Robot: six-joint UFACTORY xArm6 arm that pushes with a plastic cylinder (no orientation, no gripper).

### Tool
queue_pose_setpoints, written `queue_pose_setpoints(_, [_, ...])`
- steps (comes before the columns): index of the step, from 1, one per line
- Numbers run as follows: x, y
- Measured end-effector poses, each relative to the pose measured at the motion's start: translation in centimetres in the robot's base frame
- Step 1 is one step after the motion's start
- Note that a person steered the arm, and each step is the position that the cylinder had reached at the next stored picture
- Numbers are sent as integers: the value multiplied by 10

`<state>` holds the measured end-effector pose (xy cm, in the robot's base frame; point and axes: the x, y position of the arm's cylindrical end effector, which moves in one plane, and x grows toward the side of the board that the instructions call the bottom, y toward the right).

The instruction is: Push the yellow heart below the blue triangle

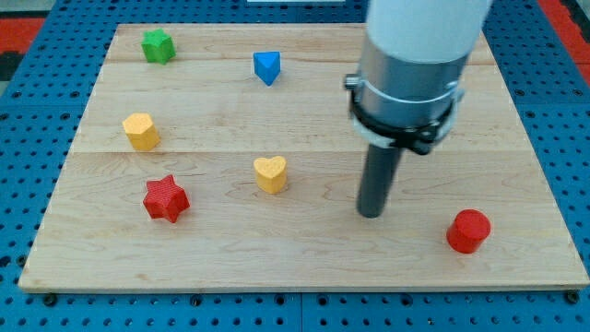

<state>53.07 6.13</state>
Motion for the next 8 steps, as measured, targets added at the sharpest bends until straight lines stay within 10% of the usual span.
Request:
queue_pose_setpoints(5, [8, -111])
queue_pose_setpoints(8, [-100, -101])
